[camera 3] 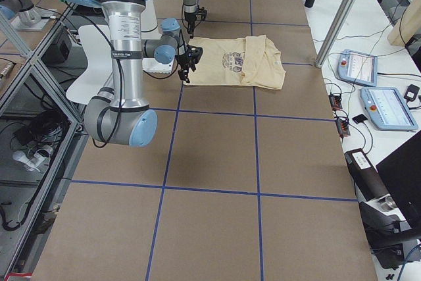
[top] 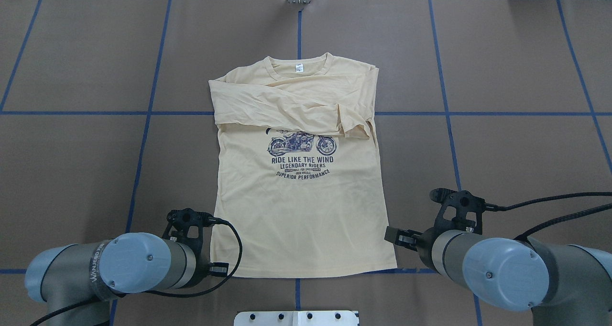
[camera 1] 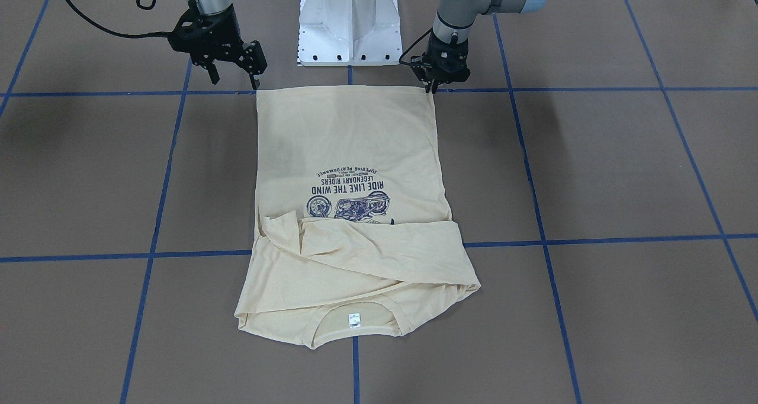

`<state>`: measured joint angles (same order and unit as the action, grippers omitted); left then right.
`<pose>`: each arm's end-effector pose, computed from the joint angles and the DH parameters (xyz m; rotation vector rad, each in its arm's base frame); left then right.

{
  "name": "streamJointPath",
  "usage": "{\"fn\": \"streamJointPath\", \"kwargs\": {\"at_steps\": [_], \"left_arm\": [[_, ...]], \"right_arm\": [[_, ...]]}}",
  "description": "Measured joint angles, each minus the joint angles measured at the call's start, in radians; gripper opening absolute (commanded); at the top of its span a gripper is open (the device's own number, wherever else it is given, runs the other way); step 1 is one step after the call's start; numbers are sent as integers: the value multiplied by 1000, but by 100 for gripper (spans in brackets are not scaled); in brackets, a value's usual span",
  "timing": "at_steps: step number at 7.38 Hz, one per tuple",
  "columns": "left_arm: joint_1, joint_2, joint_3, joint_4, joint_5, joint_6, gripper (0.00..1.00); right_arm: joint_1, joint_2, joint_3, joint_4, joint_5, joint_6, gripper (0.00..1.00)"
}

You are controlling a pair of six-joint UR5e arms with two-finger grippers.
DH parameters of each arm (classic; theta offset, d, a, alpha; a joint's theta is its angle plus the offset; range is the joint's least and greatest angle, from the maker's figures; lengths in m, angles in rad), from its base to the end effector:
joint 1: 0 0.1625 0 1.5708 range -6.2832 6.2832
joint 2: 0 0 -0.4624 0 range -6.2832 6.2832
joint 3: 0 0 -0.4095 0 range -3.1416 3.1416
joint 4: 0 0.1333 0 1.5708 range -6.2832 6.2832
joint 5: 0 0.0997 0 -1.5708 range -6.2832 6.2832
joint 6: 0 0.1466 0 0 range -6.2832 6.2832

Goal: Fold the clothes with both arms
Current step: 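Grasp the hem corners nearest the robot with both grippers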

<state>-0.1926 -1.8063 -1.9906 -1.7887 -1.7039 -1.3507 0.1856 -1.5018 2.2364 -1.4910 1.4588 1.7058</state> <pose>0.5749 -0.2281 0.3795 0.0568 0.8790 0.0838 -0.4738 -0.2413 0.3768 0.1270 -0.8149 0.3479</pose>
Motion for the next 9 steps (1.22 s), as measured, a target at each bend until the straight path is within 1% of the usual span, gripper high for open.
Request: {"fn": "streamJointPath", "kwargs": {"at_steps": [2, 3, 4, 5, 6, 9], "left_arm": [[-1, -4, -5, 2, -3, -1, 0], [-2, -8, -8, 2, -3, -1, 0], [-3, -10, -9, 3, -4, -1, 0], [-3, -11, -11, 3, -4, -1, 0], [-3, -12, -12, 3, -5, -2, 0], [-5, -13, -18, 3, -5, -2, 0]], "right_arm": [[-10, 0, -9, 0, -8, 10, 100], [-29, 0, -17, 12, -33, 35, 95], [-52, -2, -28, 42, -70, 62, 72], [-75, -1, -46, 65, -104, 82, 57], [-97, -1, -64, 75, -133, 100, 54], [-153, 1, -105, 84, -179, 119, 53]]}}
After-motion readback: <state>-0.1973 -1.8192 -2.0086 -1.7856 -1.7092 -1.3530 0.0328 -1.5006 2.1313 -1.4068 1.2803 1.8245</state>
